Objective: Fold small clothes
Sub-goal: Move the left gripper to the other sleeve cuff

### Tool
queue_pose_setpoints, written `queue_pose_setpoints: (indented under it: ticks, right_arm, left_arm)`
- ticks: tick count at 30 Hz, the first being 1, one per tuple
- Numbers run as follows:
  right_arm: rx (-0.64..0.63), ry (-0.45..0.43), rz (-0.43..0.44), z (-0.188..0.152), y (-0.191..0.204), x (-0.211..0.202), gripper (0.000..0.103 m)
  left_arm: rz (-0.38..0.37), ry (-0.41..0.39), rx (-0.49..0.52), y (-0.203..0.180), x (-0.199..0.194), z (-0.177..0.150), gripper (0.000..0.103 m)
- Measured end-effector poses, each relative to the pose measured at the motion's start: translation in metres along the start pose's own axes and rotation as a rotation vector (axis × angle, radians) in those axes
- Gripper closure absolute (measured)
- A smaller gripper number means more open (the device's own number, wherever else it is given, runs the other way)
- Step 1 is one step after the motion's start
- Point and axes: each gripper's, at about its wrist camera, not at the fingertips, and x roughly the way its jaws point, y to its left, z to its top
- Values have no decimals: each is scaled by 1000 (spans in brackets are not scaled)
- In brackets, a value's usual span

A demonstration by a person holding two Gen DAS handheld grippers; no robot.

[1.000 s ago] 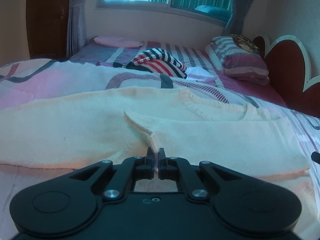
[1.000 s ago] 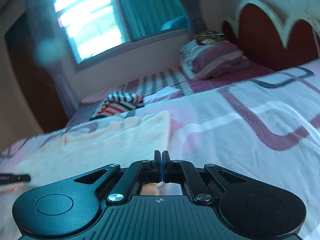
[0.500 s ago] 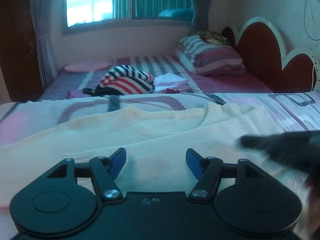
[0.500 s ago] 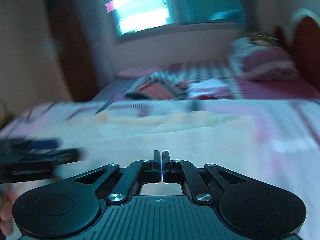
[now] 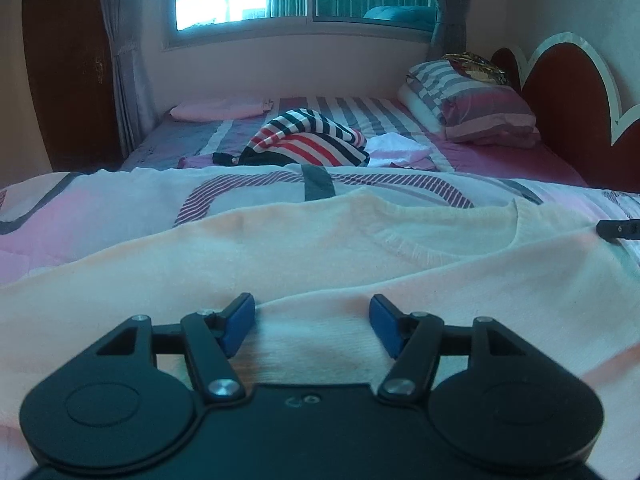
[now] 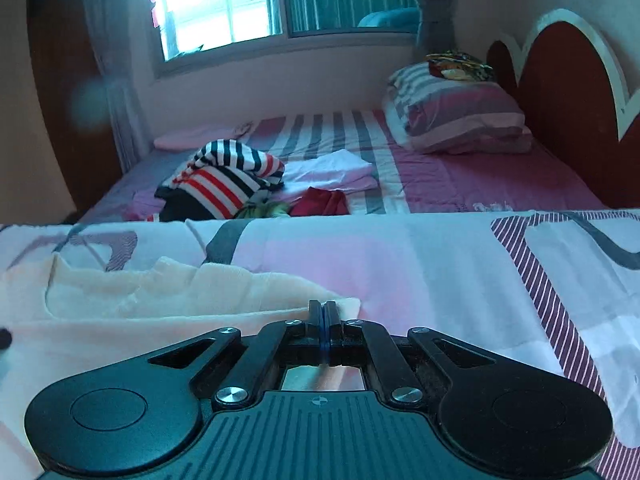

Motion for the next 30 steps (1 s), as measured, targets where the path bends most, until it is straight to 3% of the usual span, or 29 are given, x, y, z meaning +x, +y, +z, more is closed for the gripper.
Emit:
queue_pose_setpoints:
  ticks: [6,9,11,14,16,19,21,23,25,26,27,30]
  right_arm:
    - [55,41,31,3,-4,-13,101]
    - [55,57,54,-7,0,-40,101]
    - [25,69,57,-24,5,-58,101]
    - [-34,55,14,-41,13,-75,101]
    - [16,0,45,-42,14,-96,101]
    - [13,-9,59,-50,26,-112,101]
    - [-14,80,21,-62,36,-98,101]
    - [-36,54,-12,-59,47,-103,101]
    - [-37,-48,-13,-60,54,-120,101]
    - [-63,-32,-50,-63,59,-117,101]
    - [-56,74,-57,-67,60,-103,101]
    - [-18,61,-63,-69,65,-120,101]
  left_arm:
    - [-10,-4,45,-7,-14,6,43]
    - [-21,39,54,-8,-17,-10,43]
    - [-14,10,69,-7,-20,-19,40]
    - [4,4,52,-8,-27,-17,45]
    - [-11,-39,60,-13,-42,-17,43]
    - [-58,15,62,-24,-40,-24,38]
    - [-37,30,67,-29,-34,-29,36]
    - [-47,34,54,-29,-39,-26,37]
    - [-43,43,71,-28,-41,-30,33]
    - [-45,48,78,-25,-40,-34,32]
    - [-49,43,71,-21,-44,-36,32]
    - [-43,0,70,1,-67,-41,33]
